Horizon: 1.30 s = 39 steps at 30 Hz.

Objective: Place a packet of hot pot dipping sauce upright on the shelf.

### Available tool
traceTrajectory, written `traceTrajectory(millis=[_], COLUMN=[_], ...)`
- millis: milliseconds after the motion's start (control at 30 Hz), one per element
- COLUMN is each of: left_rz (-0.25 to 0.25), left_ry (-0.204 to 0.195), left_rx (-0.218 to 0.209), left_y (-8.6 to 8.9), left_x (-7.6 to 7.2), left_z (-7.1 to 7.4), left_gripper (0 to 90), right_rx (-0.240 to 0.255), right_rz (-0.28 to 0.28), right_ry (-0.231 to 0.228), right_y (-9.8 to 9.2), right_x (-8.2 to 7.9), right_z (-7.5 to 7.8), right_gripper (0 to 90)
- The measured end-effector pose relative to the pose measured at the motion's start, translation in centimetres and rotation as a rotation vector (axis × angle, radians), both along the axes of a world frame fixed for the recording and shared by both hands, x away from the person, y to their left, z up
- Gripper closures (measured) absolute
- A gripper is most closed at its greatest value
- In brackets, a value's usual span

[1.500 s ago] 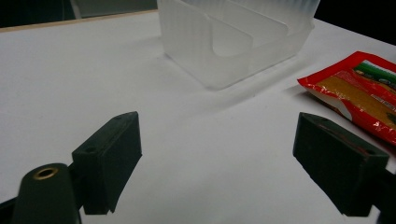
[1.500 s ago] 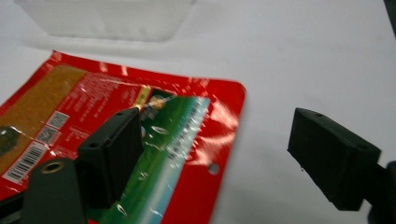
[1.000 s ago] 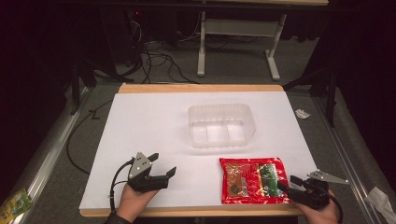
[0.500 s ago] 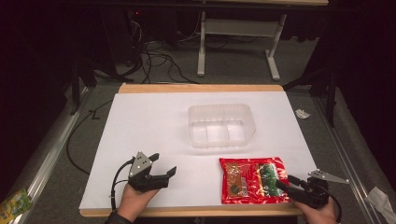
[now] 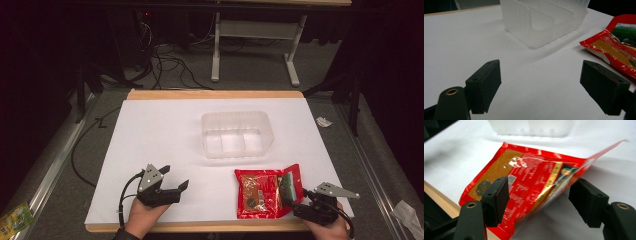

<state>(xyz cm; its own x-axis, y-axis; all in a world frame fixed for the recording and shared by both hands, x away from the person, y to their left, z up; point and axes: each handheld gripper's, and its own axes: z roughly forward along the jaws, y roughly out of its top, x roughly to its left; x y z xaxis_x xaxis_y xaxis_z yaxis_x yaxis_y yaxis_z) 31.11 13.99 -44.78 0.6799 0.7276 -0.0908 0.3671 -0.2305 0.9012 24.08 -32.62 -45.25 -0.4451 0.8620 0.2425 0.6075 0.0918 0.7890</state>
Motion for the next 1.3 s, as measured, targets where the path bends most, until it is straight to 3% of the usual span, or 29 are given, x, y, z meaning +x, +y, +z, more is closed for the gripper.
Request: traceTrajectory(millis=[267, 700, 933, 1167, 1200, 1300], left_rz=[-0.005, -0.022, -0.014, -0.015, -0.012, -0.011], left_ry=[0.0, -0.008, -0.017, -0.018, -0.015, -0.019], left_rx=[0.006, 0.008, -0.005, -0.009, -0.008, -0.008], left_y=[0.0, -0.3, 0.0, 0.0, 0.0, 0.0], left_x=[0.0, 0.0, -0.1, 0.0, -0.1, -0.2], left_z=[0.0, 0.0, 0.2, 0.2, 0.2, 0.3], left_gripper=[17.8, 17.7, 17.7, 17.6, 17.6, 17.6], right_rx=[-0.053, -0.058, -0.035, -0.018, 0.003, 0.013], right_rz=[0.022, 0.012, -0.04, -0.082, -0.1, -0.098], right_ry=[0.011, 0.023, 0.015, -0.004, -0.007, -0.027], right_y=[1.8, 1.8, 0.9, 0.1, -0.1, -0.3], right_x=[0.7, 1.0, 1.1, 1.5, 1.5, 1.6], right_z=[-0.6, -1.1, -0.9, -0.8, -0.6, -0.3], right_gripper=[34.5, 45.5, 69.5, 82.2, 86.4, 89.0])
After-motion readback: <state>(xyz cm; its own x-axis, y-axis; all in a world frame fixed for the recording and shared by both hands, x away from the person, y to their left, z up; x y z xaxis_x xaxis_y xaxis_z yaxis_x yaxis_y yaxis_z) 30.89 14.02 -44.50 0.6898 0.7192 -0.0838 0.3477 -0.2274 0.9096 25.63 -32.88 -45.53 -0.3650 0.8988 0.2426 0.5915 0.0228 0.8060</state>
